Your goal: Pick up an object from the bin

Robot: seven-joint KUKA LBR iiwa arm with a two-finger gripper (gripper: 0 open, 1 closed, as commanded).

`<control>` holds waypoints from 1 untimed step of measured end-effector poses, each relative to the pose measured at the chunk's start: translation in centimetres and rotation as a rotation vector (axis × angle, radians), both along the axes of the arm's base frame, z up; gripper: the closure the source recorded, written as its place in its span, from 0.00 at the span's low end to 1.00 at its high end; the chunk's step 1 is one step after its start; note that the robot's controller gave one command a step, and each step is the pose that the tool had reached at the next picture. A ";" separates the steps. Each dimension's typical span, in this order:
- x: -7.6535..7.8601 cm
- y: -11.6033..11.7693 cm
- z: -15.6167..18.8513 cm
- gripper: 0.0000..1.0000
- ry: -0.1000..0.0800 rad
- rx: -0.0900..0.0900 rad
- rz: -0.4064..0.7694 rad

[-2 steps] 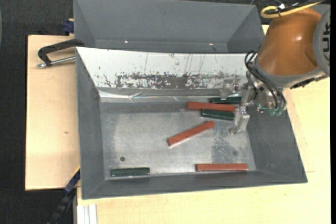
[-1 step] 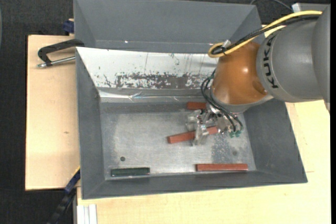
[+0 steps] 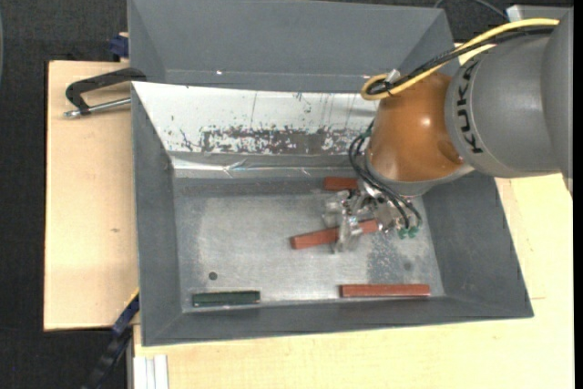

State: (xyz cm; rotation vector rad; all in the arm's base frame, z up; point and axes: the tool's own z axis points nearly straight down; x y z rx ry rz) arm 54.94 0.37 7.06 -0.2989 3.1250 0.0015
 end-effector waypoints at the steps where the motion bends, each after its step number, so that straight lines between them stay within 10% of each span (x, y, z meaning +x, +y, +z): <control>1: 0.3 1.0 17.3 1.00 -0.009 0.001 -0.095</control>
Offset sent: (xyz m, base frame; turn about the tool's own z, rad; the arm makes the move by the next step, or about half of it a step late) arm 0.0000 0.0000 0.0000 0.0000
